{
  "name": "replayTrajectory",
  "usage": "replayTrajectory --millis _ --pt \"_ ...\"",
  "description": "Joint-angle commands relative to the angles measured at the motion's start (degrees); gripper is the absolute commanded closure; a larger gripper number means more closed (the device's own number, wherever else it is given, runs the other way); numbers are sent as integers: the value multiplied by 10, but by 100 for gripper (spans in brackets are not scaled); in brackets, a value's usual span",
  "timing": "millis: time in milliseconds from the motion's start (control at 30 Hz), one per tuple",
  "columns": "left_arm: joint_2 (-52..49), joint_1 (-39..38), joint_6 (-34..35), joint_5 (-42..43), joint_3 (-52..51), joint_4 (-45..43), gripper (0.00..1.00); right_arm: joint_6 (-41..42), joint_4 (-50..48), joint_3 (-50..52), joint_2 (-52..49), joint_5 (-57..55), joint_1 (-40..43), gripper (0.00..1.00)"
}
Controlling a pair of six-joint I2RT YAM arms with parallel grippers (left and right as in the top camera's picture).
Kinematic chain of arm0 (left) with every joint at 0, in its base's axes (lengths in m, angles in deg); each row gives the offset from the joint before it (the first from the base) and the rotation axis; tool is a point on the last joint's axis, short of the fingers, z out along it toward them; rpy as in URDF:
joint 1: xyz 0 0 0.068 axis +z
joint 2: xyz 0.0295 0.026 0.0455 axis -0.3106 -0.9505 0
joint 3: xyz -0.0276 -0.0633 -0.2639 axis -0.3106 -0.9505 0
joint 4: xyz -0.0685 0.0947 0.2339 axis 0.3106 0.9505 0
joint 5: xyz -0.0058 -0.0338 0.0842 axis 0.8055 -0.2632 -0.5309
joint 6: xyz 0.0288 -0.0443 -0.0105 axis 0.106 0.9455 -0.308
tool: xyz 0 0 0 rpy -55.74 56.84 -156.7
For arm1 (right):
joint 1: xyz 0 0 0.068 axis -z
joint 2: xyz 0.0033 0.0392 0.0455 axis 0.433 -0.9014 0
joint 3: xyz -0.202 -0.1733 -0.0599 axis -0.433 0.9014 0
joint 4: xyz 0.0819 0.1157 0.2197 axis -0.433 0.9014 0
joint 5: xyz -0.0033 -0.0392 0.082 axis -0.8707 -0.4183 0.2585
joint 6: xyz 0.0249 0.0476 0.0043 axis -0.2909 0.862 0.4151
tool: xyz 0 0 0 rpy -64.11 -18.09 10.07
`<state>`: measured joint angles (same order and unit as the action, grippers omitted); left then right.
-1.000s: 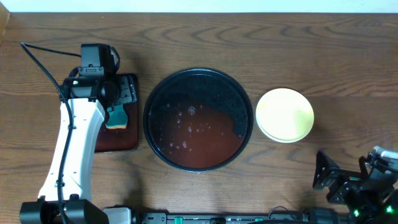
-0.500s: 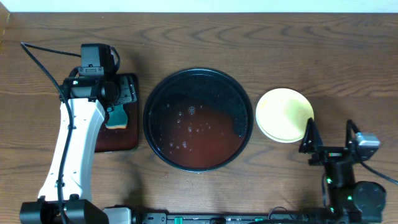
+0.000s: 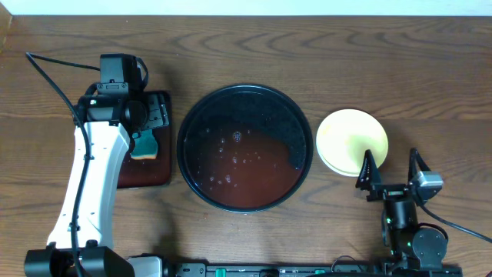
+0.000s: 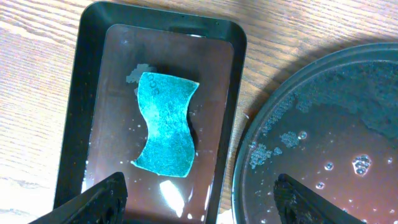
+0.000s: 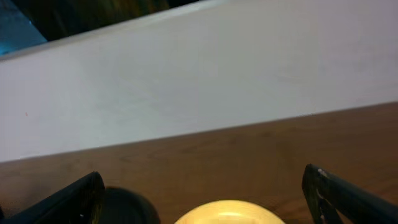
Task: Clean dirty plates on tray and stack at the side
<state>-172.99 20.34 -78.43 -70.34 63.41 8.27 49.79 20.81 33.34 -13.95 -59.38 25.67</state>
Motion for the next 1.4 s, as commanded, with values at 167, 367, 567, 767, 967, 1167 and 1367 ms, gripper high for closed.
replayTrajectory --millis 167,367,567,767,967,1167,1367 --pt "-2 0 5 1 11 0 24 -8 115 1 5 -18 -9 1" --pt "-2 0 5 1 11 0 24 -8 114 1 5 -19 -9 1" --pt "-2 0 5 1 11 0 24 -8 115 1 5 -19 -9 1" --pt "-2 0 5 1 11 0 24 -8 115 1 5 -19 -9 1" --pt "-2 0 5 1 11 0 24 -8 115 1 5 -19 -9 1" --pt "-2 0 5 1 11 0 24 -8 115 1 5 -19 -9 1" --pt "-2 0 5 1 11 0 24 -8 115 1 5 -19 -9 1"
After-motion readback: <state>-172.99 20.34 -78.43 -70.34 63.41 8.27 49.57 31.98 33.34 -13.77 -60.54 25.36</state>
